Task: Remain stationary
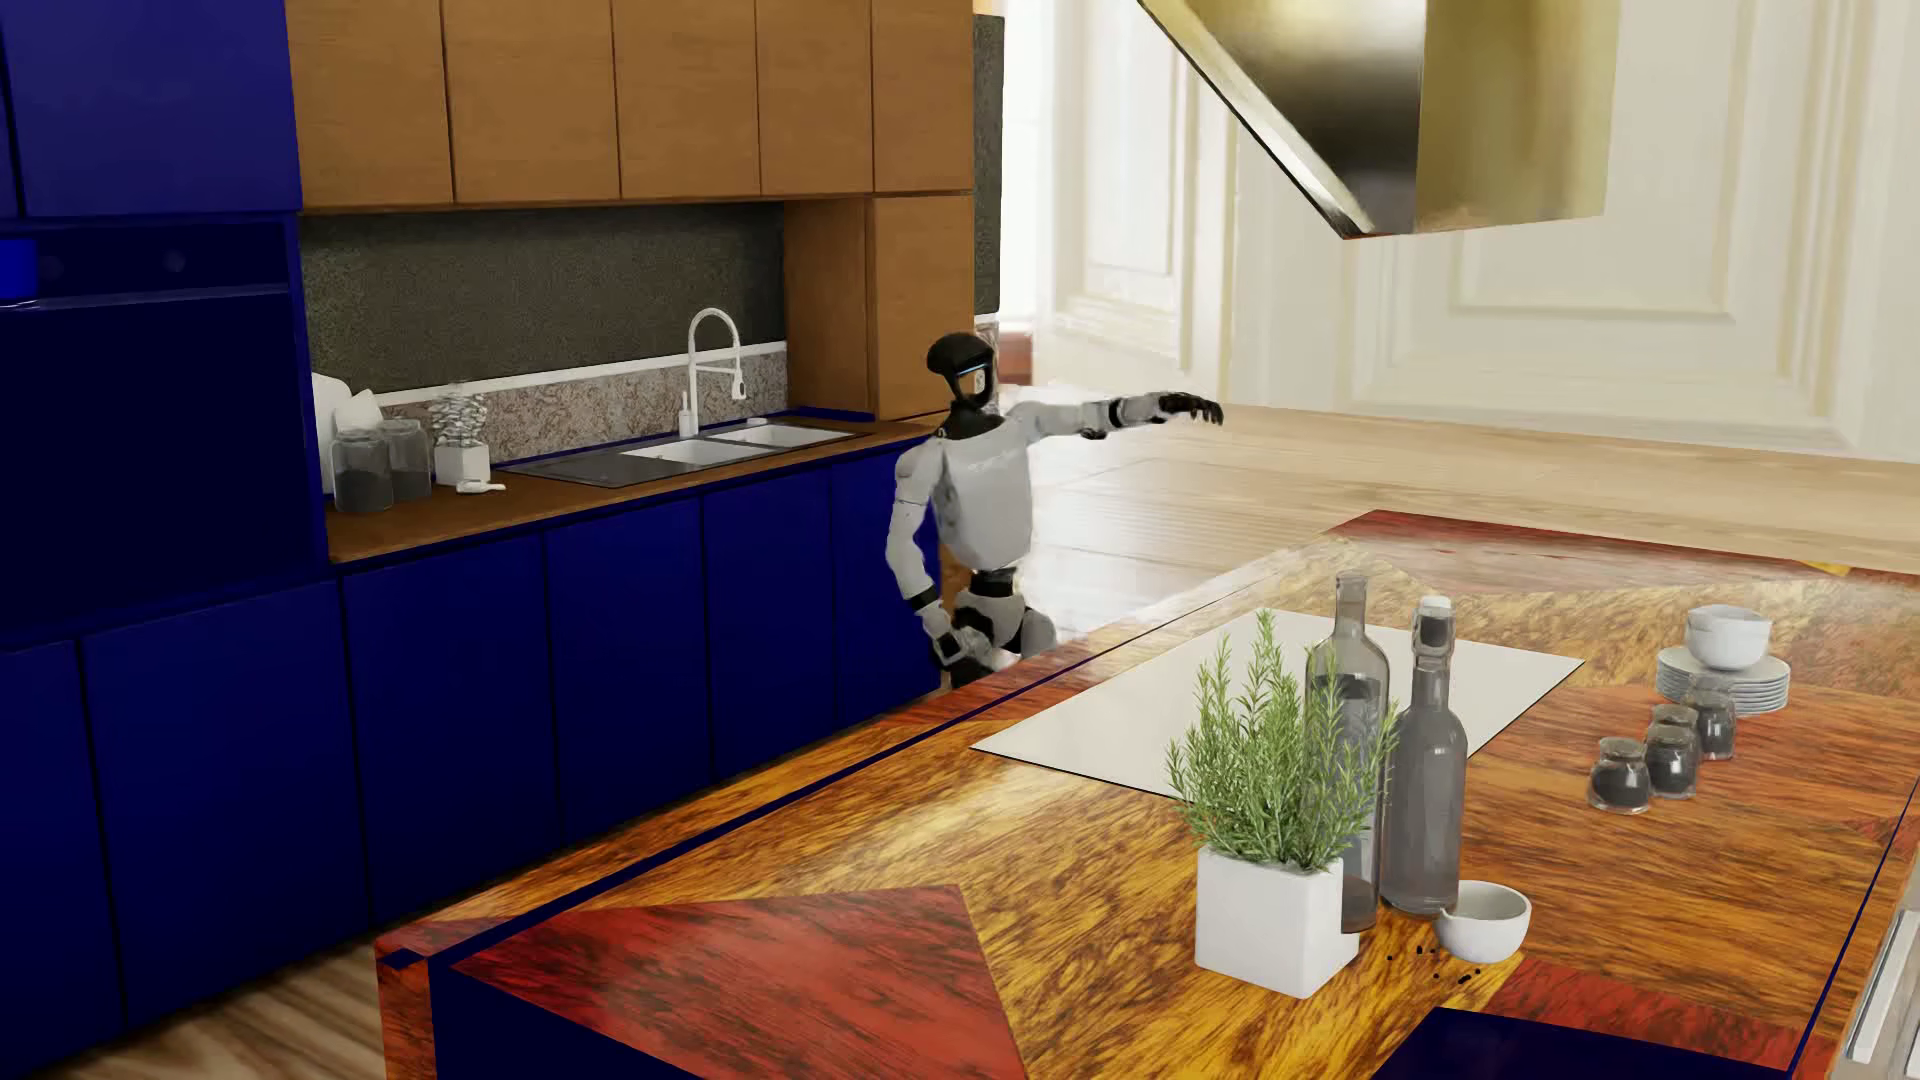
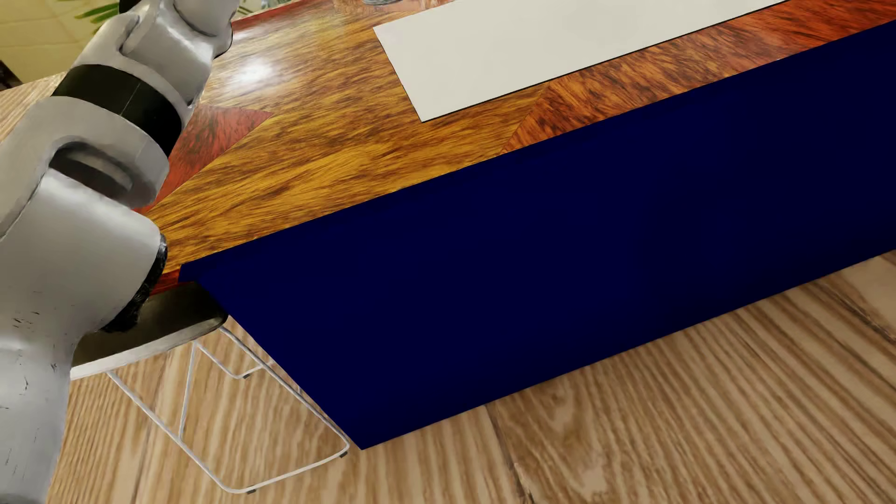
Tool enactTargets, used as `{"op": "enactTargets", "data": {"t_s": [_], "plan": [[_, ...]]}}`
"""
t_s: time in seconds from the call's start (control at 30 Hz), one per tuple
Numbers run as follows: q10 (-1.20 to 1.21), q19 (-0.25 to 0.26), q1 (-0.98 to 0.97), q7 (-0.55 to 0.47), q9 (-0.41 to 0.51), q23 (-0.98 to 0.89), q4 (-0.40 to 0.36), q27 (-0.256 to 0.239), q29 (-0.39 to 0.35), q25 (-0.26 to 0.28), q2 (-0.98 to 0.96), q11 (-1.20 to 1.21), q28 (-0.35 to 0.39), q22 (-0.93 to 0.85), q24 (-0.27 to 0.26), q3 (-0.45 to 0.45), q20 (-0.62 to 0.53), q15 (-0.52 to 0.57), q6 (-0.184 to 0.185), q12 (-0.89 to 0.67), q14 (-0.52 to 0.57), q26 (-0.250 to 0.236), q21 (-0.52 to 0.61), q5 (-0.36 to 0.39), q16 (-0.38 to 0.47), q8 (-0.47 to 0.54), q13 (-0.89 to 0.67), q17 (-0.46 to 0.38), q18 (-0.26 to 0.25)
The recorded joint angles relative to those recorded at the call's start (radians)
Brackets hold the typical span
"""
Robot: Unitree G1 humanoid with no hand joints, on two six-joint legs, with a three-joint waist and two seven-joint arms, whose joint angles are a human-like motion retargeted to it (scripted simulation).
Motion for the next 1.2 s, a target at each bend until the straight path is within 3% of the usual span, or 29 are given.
{"op": "enactTargets", "data": {"t_s": [0.4, 0.47, 0.53, 0.63, 0.67, 0.7, 0.77, 0.83, 0.87, 0.9, 0.97, 1.03, 1.13, 1.2], "plan": [[0.004, 0.000, -0.012, 0.000, 0.004, 0.004, 0.000, 0.000, 0.000, 0.000, -0.004, -0.011, 0.000, -0.003, 0.000, 0.002, 0.012, 0.019, -0.013, -0.005, 0.006, 0.000, 0.014, 0.000, -0.006, 0.000, -0.007, -0.011, 0.000], [0.005, 0.000, -0.014, 0.000, 0.003, 0.004, 0.000, 0.000, 0.000, 0.000, -0.007, -0.007, 0.000, -0.068, 0.000, 0.007, 0.131, 0.012, -0.019, 0.027, 0.012, 0.000, 0.007, 0.001, -0.004, 0.000, -0.008, -0.005, 0.000], [0.005, 0.000, -0.021, 0.000, -0.013, -0.007, -0.004, 0.000, 0.000, 0.000, -0.013, 0.000, 0.000, -0.316, 0.000, 0.042, 0.337, -0.009, -0.044, 0.171, 0.032, 0.000, -0.025, -0.002, -0.024, 0.000, 0.020, 0.019, 0.000], [-0.013, 0.000, -0.045, 0.000, -0.037, -0.023, -0.019, 0.000, 0.000, 0.000, -0.016, 0.008, 0.000, -0.761, 0.000, 0.118, 0.494, -0.039, -0.126, 0.508, 0.129, 0.000, -0.068, -0.006, -0.141, 0.000, 0.080, 0.092, 0.000], [0.184, 0.000, -0.050, 0.000, -0.042, -0.026, -0.020, 0.000, 0.000, 0.000, -0.015, 0.014, 0.000, -0.889, 0.000, 0.142, 0.503, -0.051, -0.155, 0.652, -0.001, 0.000, -0.077, -0.007, -0.185, 0.000, 0.100, 0.118, 0.000], [0.190, 0.000, -0.052, 0.000, -0.046, -0.029, -0.023, 0.000, 0.000, 0.000, -0.014, 0.020, 0.000, -0.981, 0.000, 0.163, 0.483, -0.060, -0.177, 0.799, -0.054, 0.000, -0.083, -0.010, -0.219, 0.000, 0.116, 0.136, 0.000], [0.192, 0.000, -0.056, 0.000, -0.055, -0.037, -0.029, 0.000, 0.000, 0.000, -0.017, 0.027, 0.000, -1.042, 0.000, 0.192, 0.379, -0.067, -0.204, 1.070, -0.064, 0.000, -0.083, -0.010, -0.245, 0.000, 0.136, 0.157, 0.000], [0.222, 0.000, -0.051, 0.000, -0.059, -0.040, -0.021, 0.000, 0.000, 0.000, -0.015, 0.027, 0.000, -0.974, 0.000, 0.207, 0.240, -0.062, -0.216, 1.272, -0.067, 0.000, -0.088, -0.007, -0.229, 0.000, 0.148, 0.168, 0.000], [0.016, 0.000, -0.049, 0.000, -0.059, -0.035, -0.018, 0.000, 0.000, 0.000, -0.016, 0.026, 0.000, -0.929, 0.000, 0.212, 0.170, -0.059, -0.219, 1.350, 0.118, 0.000, -0.089, -0.007, -0.210, 0.000, 0.145, 0.171, 0.000], [0.014, 0.000, -0.046, 0.000, -0.061, -0.029, -0.015, 0.000, 0.000, 0.000, -0.018, 0.026, 0.000, -0.870, 0.000, 0.219, 0.105, -0.058, -0.220, 1.416, 0.166, 0.000, -0.086, -0.005, -0.194, 0.000, 0.140, 0.171, 0.000], [0.009, 0.000, -0.039, 0.000, -0.068, -0.026, -0.008, 0.000, 0.000, 0.000, -0.021, 0.029, 0.000, -0.734, 0.000, 0.238, 0.013, -0.058, -0.217, 1.526, 0.131, 0.000, -0.091, -0.001, -0.179, 0.000, 0.138, 0.170, 0.000], [0.008, 0.000, -0.033, 0.000, -0.069, -0.023, -0.004, 0.000, 0.000, 0.000, -0.016, 0.018, 0.000, -0.573, 0.000, 0.240, -0.002, -0.043, -0.218, 1.619, 0.096, 0.000, -0.117, 0.000, -0.187, 0.000, 0.136, 0.175, 0.000], [0.009, 0.000, -0.033, 0.000, -0.083, -0.029, -0.003, 0.000, 0.000, 0.000, -0.019, 0.016, 0.000, -0.291, 0.000, 0.252, 0.075, -0.030, -0.224, 1.708, 0.072, 0.000, -0.166, 0.002, -0.227, 0.000, 0.149, 0.189, 0.000], [0.011, 0.000, -0.032, 0.000, -0.083, -0.038, -0.003, 0.000, 0.000, 0.000, -0.019, 0.020, 0.000, -0.227, 0.000, 0.266, 0.102, -0.031, -0.227, 1.750, 0.067, 0.000, -0.171, 0.001, -0.224, 0.000, 0.154, 0.193, 0.000]]}}
